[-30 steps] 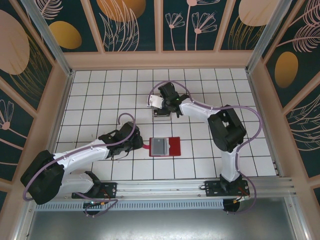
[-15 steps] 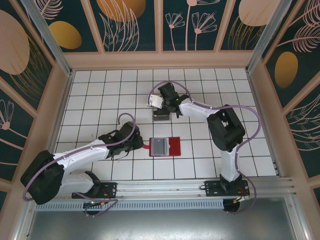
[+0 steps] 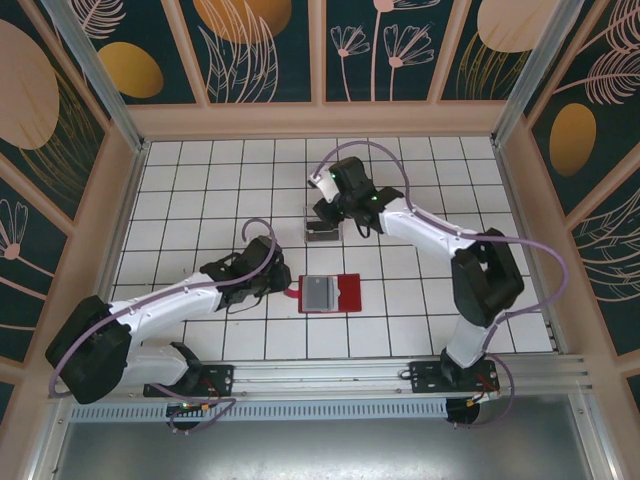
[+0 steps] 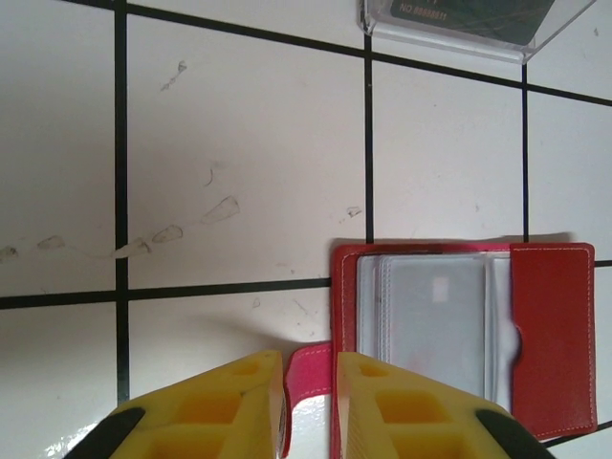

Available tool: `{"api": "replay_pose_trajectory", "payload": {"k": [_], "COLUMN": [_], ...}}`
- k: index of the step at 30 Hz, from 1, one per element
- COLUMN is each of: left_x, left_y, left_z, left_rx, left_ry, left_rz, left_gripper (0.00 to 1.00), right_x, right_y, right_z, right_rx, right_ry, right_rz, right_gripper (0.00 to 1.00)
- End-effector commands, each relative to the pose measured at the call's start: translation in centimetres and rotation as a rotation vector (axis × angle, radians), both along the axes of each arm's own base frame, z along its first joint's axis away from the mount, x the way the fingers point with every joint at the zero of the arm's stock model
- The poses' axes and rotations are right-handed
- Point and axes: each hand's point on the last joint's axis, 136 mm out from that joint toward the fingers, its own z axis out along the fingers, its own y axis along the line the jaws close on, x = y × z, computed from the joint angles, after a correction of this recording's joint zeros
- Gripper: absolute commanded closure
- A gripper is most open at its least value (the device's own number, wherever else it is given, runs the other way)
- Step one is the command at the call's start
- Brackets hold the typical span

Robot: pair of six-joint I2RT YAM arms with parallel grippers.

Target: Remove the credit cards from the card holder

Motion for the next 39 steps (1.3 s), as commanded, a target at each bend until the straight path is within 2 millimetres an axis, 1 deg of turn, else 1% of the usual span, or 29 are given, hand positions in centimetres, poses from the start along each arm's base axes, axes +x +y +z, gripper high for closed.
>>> {"api": "replay_pose_trajectory", "payload": {"k": [1,5,7,9,12,14,16,19,24,26,29,31,34,39], "left_x": [1.3,2.6,3.3,3.7,3.9,3.9,3.9,3.8,3.3,3.2,3.2,3.2,3.1,2.9], "left_y": [0.0,0.6,1.0,1.0,1.1,1.5,1.9,2.2,2.6,3.0,3.6,3.9,3.8,2.6], "left_z": [0.7,1.3,1.7,2.2,3.3,3.6,3.8,3.8,3.2,3.1,3.3,3.5,3.9,4.7], "left_rx": [0.006,-0.003,-0.009,-0.003,-0.013,-0.014,-0.011,-0.008,0.005,0.011,0.023,0.029,0.012,-0.031], "left_ry": [-0.034,-0.061,-0.079,-0.107,-0.157,-0.175,-0.187,-0.196,-0.176,-0.174,-0.185,-0.195,-0.209,-0.237], "left_rz": [-0.007,0.020,0.028,0.015,0.005,0.017,0.034,0.039,0.048,0.064,0.091,0.097,0.087,0.012], "left_gripper": [0.77,0.77,0.77,0.77,0.75,0.68,0.65,0.65,0.65,0.66,0.66,0.66,0.64,0.63], "right_x": [-2.0,-4.4,-5.9,-7.8,-10.4,-12.1,-13.3,-14.7,-16.0,-16.3,-16.5,-16.6,-16.8,-17.1], "right_y": [-0.6,-1.4,-1.4,-0.8,-0.1,0.6,0.9,1.5,3.6,4.4,5.1,5.4,5.6,5.3], "right_z": [0.5,-1.5,-2.7,-3.7,-4.8,-5.6,-6.5,-7.9,-9.0,-9.2,-9.9,-10.3,-10.8,-12.2], "right_rx": [0.233,0.330,0.358,0.379,0.401,0.404,0.382,0.346,0.303,0.292,0.267,0.250,0.234,0.197], "right_ry": [0.190,0.412,0.514,0.593,0.665,0.719,0.747,0.799,0.830,0.835,0.848,0.850,0.859,0.875], "right_rz": [-0.228,-0.399,-0.450,-0.440,-0.441,-0.437,-0.450,-0.467,-0.450,-0.440,-0.440,-0.438,-0.438,-0.454], "right_gripper": [0.68,0.70,0.70,0.71,0.71,0.70,0.67,0.67,0.66,0.66,0.65,0.65,0.65,0.65]}}
